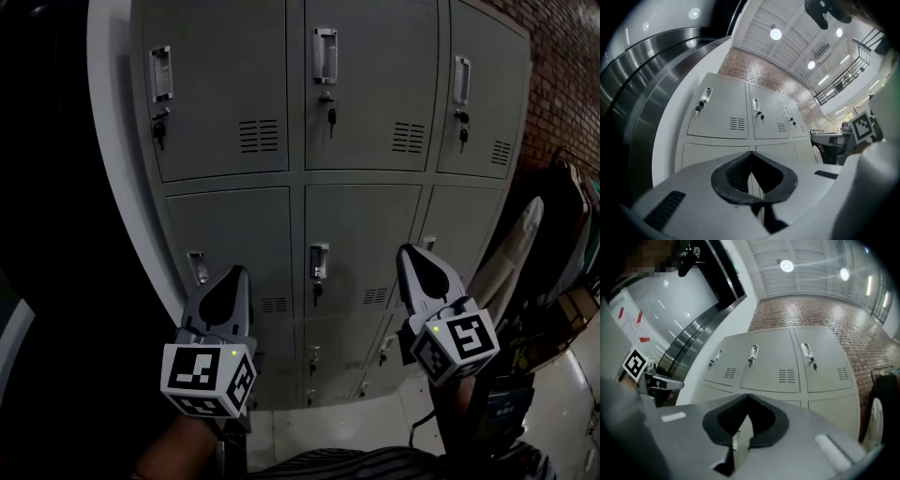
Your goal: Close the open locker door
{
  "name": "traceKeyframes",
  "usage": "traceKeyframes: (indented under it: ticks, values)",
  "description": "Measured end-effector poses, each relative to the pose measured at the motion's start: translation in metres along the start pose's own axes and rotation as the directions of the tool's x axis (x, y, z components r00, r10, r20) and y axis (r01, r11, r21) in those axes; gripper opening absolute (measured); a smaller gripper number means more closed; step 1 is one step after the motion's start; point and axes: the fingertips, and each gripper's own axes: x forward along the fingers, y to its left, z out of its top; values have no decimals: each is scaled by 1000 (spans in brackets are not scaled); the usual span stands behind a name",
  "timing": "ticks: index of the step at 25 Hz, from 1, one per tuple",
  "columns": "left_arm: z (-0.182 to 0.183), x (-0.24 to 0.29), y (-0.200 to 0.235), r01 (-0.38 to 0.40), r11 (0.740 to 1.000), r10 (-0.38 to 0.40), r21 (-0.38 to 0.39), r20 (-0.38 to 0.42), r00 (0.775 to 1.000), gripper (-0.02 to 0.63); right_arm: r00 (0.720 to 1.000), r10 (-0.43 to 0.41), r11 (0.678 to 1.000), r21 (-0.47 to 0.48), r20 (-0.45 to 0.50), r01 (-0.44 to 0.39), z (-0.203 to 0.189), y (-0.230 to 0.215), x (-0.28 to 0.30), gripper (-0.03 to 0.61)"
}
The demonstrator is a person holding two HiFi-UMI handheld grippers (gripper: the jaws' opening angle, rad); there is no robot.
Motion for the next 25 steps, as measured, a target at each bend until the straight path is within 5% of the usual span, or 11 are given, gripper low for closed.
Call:
traceKeyframes:
  ticks: [10, 15, 25]
  values:
    - [-42, -24, -36, -70, 993, 66, -91, -40, 997, 5, 999, 12, 996, 91, -48, -7, -37, -6, -50, 0]
    - [-41, -23, -47, -72, 997, 70, -35, -44, 997, 5, 998, 34, 996, 80, -56, -29, -37, -2, -53, 0]
    - [-53, -20, -61, -45, 998, 42, -41, -80, 996, 5, 996, 52, 996, 80, -75, -46, -47, 4, -57, 0]
